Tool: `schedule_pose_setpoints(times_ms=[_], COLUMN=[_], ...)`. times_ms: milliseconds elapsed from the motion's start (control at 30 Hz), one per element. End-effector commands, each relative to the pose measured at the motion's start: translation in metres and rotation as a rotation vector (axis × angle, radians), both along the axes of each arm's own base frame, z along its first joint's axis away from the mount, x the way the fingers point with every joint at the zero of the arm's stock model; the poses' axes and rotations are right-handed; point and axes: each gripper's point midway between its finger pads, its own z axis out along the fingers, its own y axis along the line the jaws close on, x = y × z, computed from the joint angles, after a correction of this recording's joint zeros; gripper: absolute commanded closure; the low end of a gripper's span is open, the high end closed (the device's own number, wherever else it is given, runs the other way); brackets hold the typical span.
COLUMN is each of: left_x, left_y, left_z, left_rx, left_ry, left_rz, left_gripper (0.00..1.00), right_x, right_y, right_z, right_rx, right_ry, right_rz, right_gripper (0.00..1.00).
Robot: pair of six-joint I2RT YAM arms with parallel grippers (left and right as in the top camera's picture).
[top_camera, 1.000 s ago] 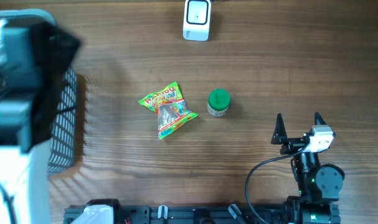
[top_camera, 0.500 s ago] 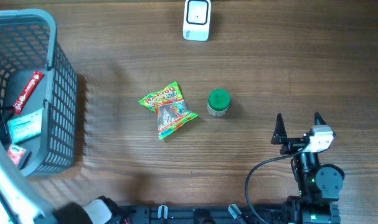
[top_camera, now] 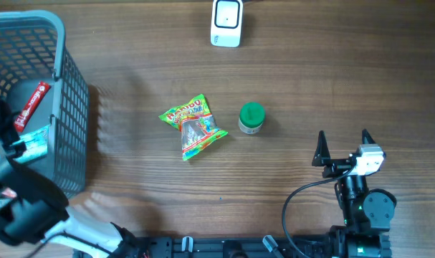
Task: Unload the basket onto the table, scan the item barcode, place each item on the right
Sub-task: 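Return the left gripper to the basket and grasp the blue wipes pack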
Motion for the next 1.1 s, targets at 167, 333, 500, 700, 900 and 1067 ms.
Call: schedule_pose_setpoints(times_ms=[167,333,500,700,900,1067], left_x=[0.019,0.029,0.012,-0.013,-0.022,-0.017], left_y=[-0.005,-0.016,-0.018,-0.025,-0.031,-0.027], left_z=[-0.069,-0.09,-0.112,-0.123,-0.119,-0.101], left_rx=[-0.065,-0.085,-0.071,-0.113,-0.14,-0.112], left_ry=[0.11,0.146,0.236,0.302,0.334,0.304], left_rz=[-0.092,-0.13,-0.133,-0.118,-0.12,-0.172], left_gripper=[0.0,0.0,0.0,0.01,0.8,0.8], right_x=[0.0,0.0,0.0,0.0,0.0,0.0], right_y=[-0.001,-0.001,-0.001,-0.001,-0.001,-0.001], right_z=[0.001,0.001,0.001,0.001,0.001,0.001], right_rx=[-0.012,-0.012,-0.012,-0.012,-0.012,-0.012], right_ry=[-0.006,-0.006,-0.006,-0.006,-0.006,-0.006], right_rz=[-0.009,-0.009,-0.009,-0.009,-0.009,-0.009], right_gripper=[0.0,0.0,0.0,0.0,0.0,0.0])
